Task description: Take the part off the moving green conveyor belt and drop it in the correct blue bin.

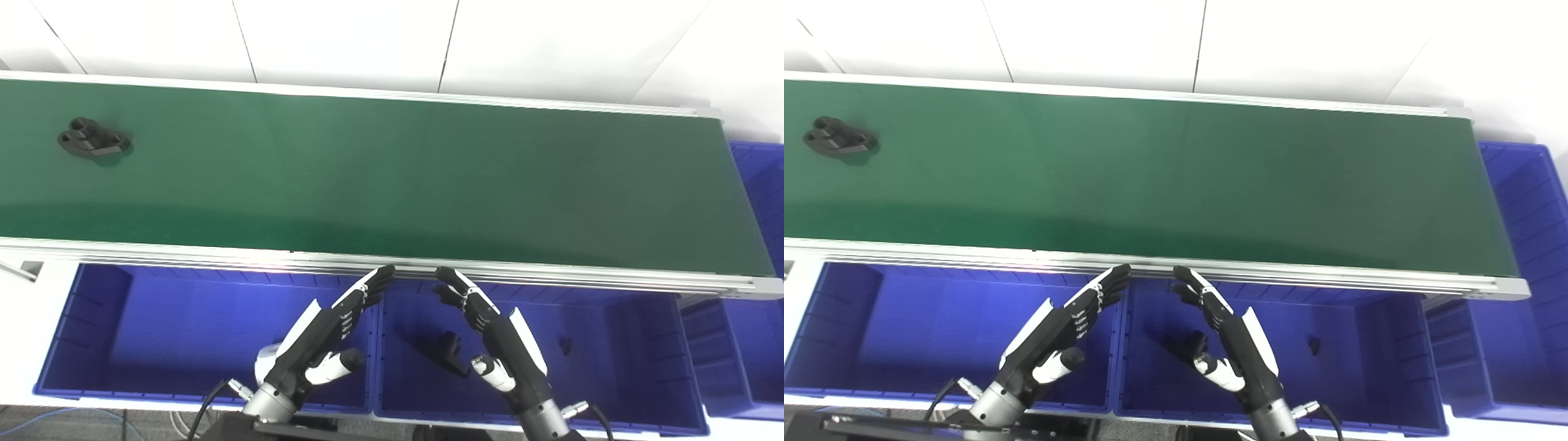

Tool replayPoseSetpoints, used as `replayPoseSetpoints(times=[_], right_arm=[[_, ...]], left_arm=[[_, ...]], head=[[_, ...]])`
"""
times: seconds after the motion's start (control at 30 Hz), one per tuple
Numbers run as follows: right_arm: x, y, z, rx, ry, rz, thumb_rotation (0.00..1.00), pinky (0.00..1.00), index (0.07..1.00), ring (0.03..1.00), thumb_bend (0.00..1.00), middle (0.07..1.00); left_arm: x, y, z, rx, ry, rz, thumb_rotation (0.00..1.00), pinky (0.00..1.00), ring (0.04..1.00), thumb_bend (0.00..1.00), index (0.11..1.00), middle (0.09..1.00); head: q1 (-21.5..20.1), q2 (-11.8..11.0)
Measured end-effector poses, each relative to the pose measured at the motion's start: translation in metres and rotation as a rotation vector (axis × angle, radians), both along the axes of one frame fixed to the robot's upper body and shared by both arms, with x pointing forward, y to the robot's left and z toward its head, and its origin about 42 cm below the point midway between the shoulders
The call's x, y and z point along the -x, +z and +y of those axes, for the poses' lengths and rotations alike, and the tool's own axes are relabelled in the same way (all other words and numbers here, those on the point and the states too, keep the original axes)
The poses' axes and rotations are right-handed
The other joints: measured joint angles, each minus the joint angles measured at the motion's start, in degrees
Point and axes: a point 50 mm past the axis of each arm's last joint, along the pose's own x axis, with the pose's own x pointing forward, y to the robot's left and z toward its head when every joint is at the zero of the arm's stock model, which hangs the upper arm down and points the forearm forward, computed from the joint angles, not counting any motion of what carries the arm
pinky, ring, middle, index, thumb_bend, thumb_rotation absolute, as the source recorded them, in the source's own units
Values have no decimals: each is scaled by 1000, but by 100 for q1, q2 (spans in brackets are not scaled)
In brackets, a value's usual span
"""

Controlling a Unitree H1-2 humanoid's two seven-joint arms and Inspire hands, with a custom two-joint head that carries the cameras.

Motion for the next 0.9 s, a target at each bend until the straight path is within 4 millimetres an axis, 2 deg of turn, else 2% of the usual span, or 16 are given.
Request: replayPoseSetpoints(times=[0.9], right_arm=[[0,0,1,-3,3,1,933,852,908,868,889,912]], left_arm=[[0,0,0,0,0,-5,871,953,969,878,942,961]], head=[[9,-18]])
